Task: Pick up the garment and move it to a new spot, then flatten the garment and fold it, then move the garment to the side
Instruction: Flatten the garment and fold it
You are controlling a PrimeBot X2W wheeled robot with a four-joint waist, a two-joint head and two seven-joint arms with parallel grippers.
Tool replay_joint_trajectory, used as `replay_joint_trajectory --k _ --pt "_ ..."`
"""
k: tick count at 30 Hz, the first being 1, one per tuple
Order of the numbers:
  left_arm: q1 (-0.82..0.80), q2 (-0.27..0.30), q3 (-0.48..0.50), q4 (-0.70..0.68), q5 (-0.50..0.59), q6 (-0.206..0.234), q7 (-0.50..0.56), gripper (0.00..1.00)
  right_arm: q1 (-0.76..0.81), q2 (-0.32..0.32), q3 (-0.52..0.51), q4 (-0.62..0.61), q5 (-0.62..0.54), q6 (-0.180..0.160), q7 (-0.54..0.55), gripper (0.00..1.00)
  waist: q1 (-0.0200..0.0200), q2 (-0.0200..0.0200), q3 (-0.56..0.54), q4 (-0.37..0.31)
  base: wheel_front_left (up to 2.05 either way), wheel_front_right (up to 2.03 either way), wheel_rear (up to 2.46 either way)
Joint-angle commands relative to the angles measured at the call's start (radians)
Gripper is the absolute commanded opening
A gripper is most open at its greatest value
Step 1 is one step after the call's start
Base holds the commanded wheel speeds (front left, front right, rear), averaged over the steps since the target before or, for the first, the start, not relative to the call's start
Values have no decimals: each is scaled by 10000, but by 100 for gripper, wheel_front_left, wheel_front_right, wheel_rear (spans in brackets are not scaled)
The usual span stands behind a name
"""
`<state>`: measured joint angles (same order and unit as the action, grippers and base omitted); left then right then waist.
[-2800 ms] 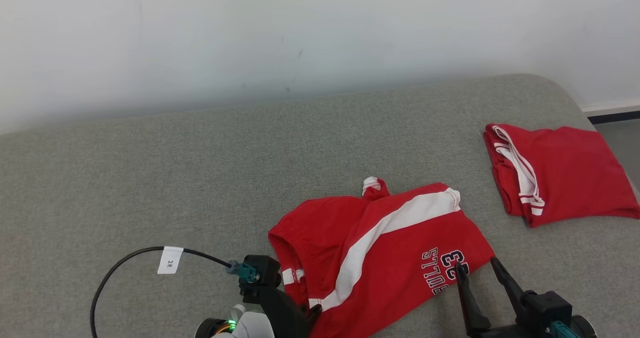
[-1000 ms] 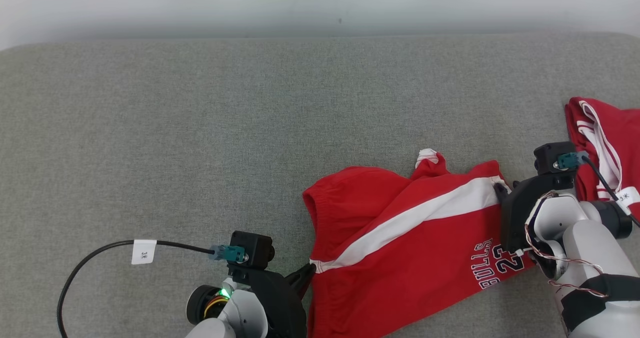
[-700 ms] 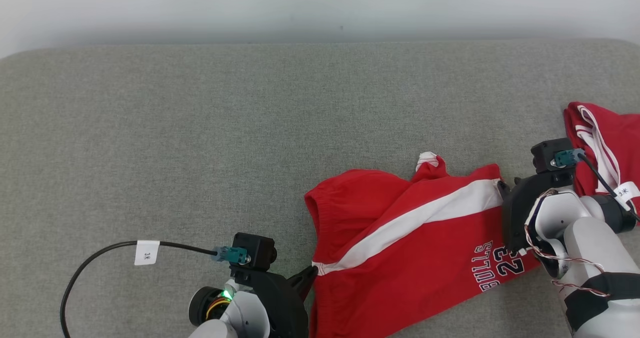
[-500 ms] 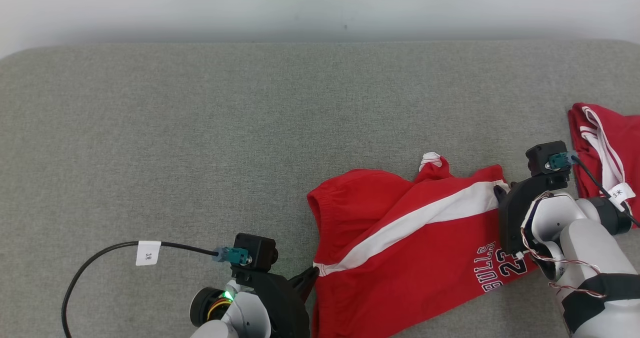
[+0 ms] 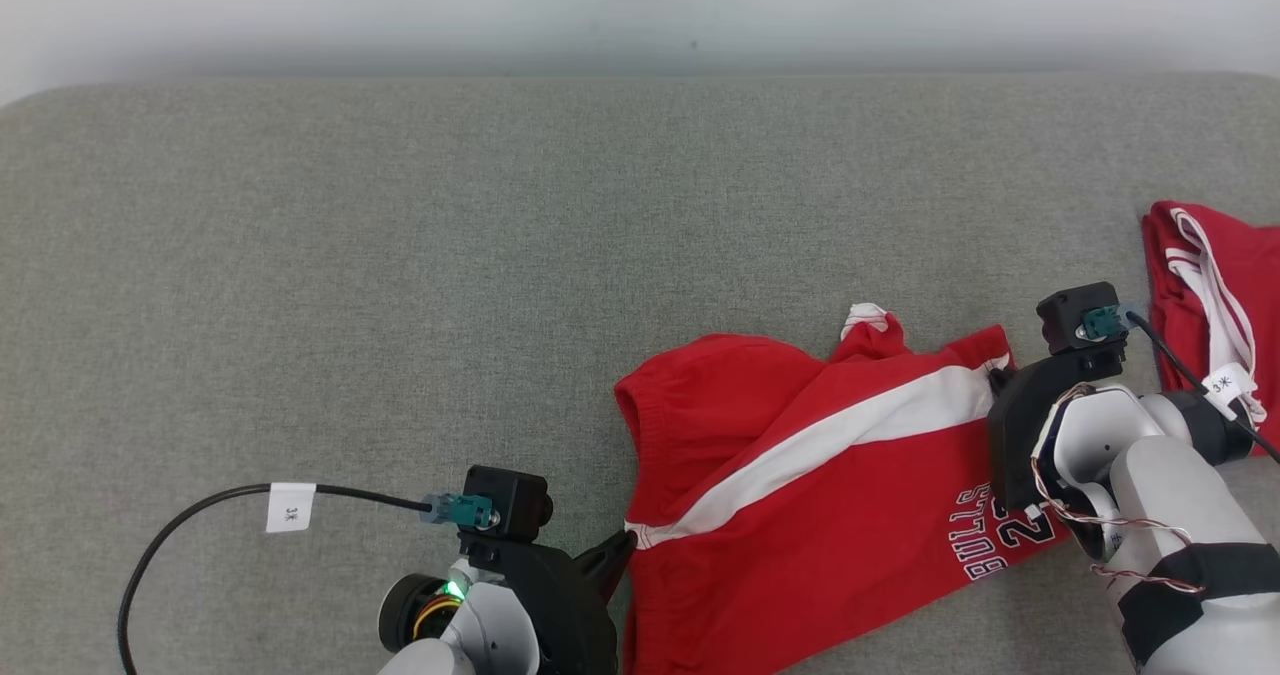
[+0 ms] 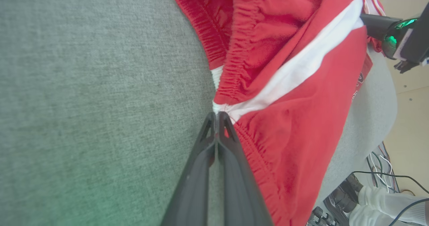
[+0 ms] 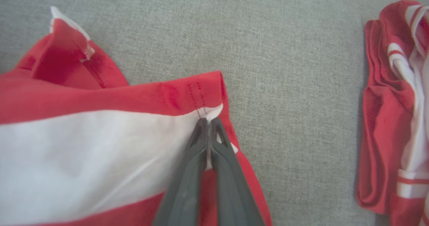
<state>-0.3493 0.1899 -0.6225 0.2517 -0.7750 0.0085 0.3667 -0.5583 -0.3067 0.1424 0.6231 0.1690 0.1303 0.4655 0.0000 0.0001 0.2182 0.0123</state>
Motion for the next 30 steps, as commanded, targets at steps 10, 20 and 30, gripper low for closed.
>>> replay_joint_trajectory --k 10,20,30 --pt "81 57 86 -13 -90 -2 -252 0 472 -201 -112 -588 105 2 20 0 0 -1 -473 -231 0 0 0" --pt "180 4 1128 -1131 -783 -151 -1384 0 1207 215 -1672 -2917 1032 2 -241 0 0 -1 -1181 -378 0 0 0" --pt "1069 457 806 -2244 -565 247 -957 0 3539 416 -2563 -5413 741 2 1605 0 0 -1 -1106 -331 0 0 0"
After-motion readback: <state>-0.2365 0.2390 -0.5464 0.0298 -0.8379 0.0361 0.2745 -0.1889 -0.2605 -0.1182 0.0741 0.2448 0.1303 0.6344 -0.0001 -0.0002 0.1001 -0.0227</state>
